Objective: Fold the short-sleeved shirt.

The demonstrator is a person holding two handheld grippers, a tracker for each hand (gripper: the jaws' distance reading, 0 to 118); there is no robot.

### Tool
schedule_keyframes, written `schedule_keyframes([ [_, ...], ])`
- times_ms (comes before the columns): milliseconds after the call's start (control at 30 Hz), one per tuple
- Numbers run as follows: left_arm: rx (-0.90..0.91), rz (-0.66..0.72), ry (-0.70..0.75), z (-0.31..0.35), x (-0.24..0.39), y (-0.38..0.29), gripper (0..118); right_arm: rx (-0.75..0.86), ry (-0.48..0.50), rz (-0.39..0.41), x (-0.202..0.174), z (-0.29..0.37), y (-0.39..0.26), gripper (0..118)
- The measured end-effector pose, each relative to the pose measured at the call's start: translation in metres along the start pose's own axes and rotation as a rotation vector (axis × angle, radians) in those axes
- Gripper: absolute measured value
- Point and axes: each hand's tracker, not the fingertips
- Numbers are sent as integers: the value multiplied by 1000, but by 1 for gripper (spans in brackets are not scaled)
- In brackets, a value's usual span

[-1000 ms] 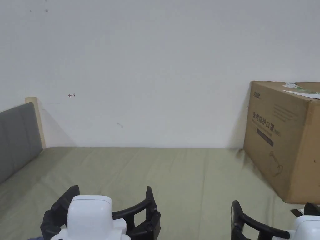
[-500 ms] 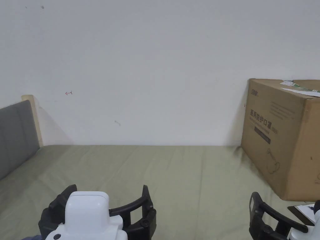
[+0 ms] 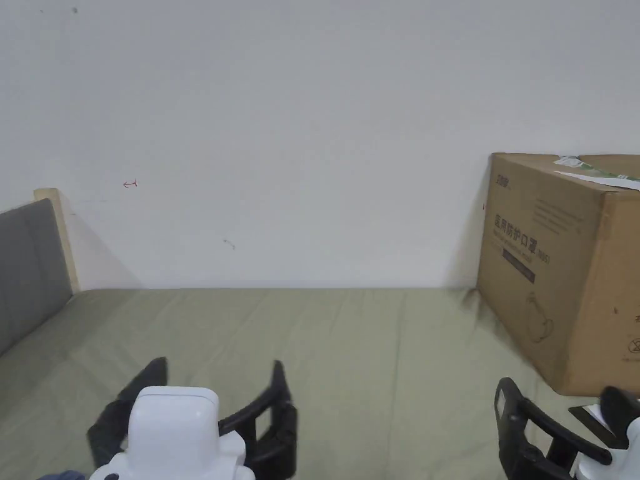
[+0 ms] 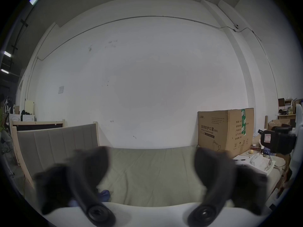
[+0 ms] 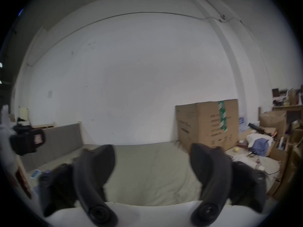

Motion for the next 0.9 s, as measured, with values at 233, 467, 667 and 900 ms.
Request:
schedule_keyframes([
  [233,-26,33,16,-5,-2,9,0,-4,-73,14,5,-6,4,0],
  [467,-53,34,17,-14,-5,5,0,-13,-101,48,14,-10,6,0],
  [667,-60,35,13,-17,0,3,0,-22,-128,31,20,-11,5,0],
  [900,-62,40,13,-20,0,1,0,-34,-135,24,22,-11,4,0],
])
